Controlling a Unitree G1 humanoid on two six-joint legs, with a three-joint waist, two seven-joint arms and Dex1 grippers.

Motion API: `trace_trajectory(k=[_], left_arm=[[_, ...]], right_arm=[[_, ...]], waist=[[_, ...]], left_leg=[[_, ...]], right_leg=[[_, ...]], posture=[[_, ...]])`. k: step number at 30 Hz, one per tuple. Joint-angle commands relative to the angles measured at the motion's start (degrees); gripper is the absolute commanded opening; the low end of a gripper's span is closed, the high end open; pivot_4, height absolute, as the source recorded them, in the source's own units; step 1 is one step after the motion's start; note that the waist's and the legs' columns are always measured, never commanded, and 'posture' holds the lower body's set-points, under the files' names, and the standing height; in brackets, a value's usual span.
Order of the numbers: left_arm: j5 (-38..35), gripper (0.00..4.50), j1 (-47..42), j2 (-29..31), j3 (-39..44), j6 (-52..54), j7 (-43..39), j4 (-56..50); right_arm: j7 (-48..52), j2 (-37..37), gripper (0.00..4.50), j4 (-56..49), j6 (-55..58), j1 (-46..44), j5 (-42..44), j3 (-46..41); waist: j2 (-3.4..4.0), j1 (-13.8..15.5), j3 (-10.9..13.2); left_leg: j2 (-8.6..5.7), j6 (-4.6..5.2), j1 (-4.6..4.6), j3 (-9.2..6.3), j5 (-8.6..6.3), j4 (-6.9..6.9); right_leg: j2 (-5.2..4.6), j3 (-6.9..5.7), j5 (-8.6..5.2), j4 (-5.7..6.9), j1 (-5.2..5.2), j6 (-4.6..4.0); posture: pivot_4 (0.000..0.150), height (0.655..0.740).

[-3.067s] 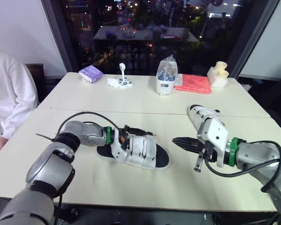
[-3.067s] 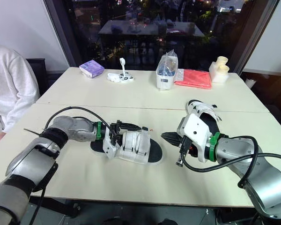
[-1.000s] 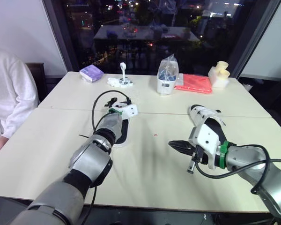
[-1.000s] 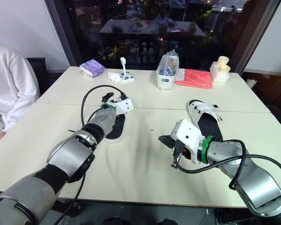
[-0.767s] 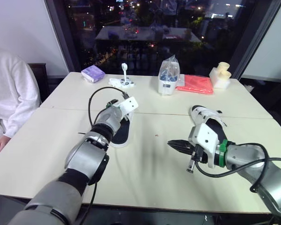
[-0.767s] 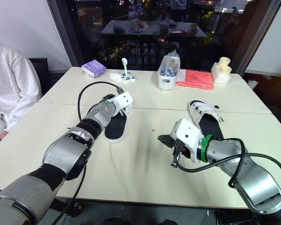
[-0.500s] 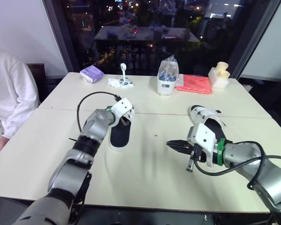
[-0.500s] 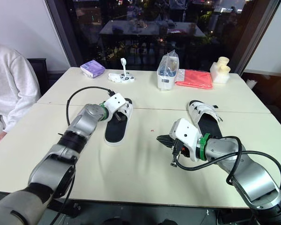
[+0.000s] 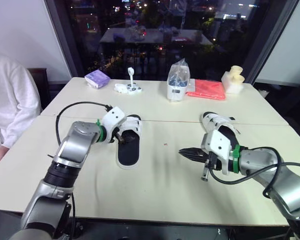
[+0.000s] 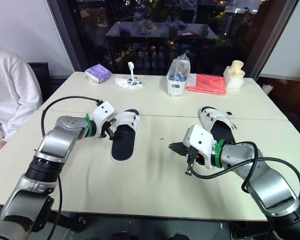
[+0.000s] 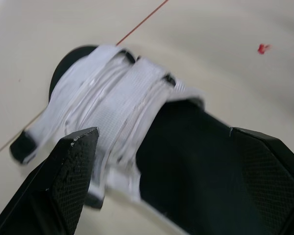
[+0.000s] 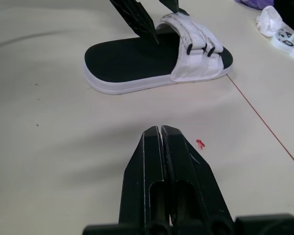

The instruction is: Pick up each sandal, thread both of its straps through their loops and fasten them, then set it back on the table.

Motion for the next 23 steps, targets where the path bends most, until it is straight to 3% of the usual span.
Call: trace_trajectory(k=[1,8,23], left_arm=[[-7.3,4.45,1.22,-0.66,6.62,-1.03,-1.18,-5.49],[-23.14,4.45,3.61,0.94,14.63,4.79,-7.42,-10.06],[-35.5,4.45,15.28,7.96,13.21,5.74,-8.88,-22.02]], right_arm=[[0.68,-0.7,0.0,-0.33,-1.36,-1.31,-0.46,-0.76],[2.19,-2.29,0.0,0.54,-1.4,-1.48,0.18,-3.72],[5.89,-7.91,0.0,4.36,0.01,2.43,4.32,-15.39]], waist=[[0.01,0.0,0.0],[0.01,-0.05,0.02],[0.03,-0.13,0.03]], left_leg=[[0.0,0.0,0.0,0.0,0.0,0.0],[0.01,-0.02,0.01,-0.03,0.01,0.0],[0.02,-0.03,0.09,-0.03,0.0,-0.06]], right_leg=[[0.0,0.0,0.0,0.0,0.0,0.0],[-0.03,0.01,0.0,-0.01,0.0,-0.01],[-0.13,0.04,-0.02,-0.05,0.05,-0.05]], posture=[[0.15,0.74],[0.15,0.74],[0.15,0.74]])
